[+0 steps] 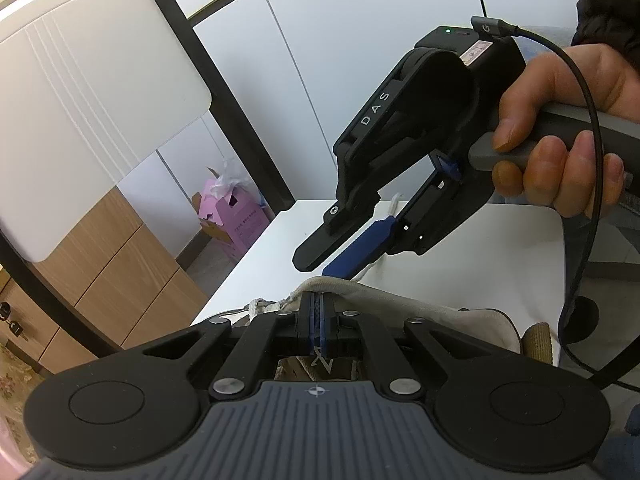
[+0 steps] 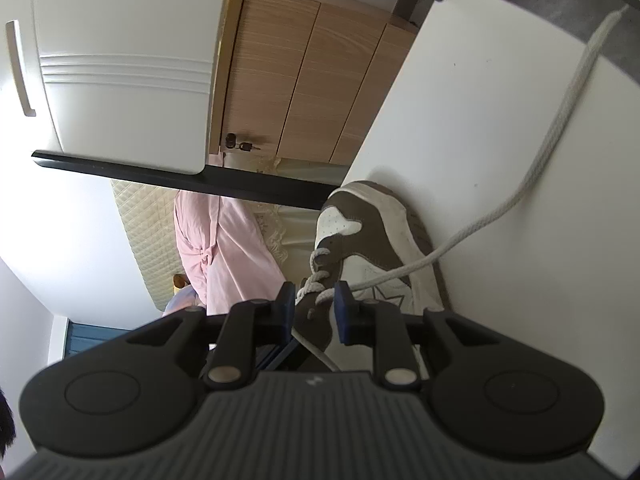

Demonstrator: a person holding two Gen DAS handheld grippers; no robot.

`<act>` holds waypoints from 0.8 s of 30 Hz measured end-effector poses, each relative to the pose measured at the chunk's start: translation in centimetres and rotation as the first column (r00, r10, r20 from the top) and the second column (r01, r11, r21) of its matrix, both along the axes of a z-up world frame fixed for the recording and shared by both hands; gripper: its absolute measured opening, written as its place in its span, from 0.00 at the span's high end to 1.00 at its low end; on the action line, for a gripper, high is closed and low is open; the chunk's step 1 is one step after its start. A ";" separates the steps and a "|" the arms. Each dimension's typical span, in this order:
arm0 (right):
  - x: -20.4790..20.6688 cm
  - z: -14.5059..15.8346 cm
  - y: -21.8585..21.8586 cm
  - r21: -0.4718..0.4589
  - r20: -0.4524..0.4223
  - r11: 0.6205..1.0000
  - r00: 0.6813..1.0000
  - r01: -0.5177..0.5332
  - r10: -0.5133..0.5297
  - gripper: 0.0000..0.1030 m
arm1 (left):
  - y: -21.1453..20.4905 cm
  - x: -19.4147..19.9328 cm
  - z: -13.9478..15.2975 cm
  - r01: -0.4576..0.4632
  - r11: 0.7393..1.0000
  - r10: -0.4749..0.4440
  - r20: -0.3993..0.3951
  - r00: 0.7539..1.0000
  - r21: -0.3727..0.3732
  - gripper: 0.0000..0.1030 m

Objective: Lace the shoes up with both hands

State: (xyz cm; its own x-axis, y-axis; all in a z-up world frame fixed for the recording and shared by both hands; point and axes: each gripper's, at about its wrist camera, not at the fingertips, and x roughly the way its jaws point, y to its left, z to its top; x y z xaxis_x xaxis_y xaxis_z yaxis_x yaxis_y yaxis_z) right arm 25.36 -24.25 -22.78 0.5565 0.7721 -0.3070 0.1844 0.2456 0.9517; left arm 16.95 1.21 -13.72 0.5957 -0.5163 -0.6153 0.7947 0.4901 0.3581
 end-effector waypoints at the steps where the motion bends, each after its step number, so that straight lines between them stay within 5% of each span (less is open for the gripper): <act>1: 0.0 0.0 0.1 0.006 -0.002 1.000 1.000 0.001 -0.001 0.77 | 0.0 0.0 0.0 -0.001 1.000 0.001 -0.002 1.000 -0.001 0.97; 11: 0.0 -0.5 0.3 0.058 -0.042 0.998 0.999 0.004 -0.002 0.95 | -0.3 0.1 -0.1 -0.009 1.000 0.010 -0.015 1.000 0.021 0.96; 24: -0.2 0.2 0.4 0.015 -0.022 1.000 1.000 0.018 -0.018 0.97 | -1.0 1.1 -0.4 -0.057 0.998 0.059 -0.046 0.997 0.027 0.95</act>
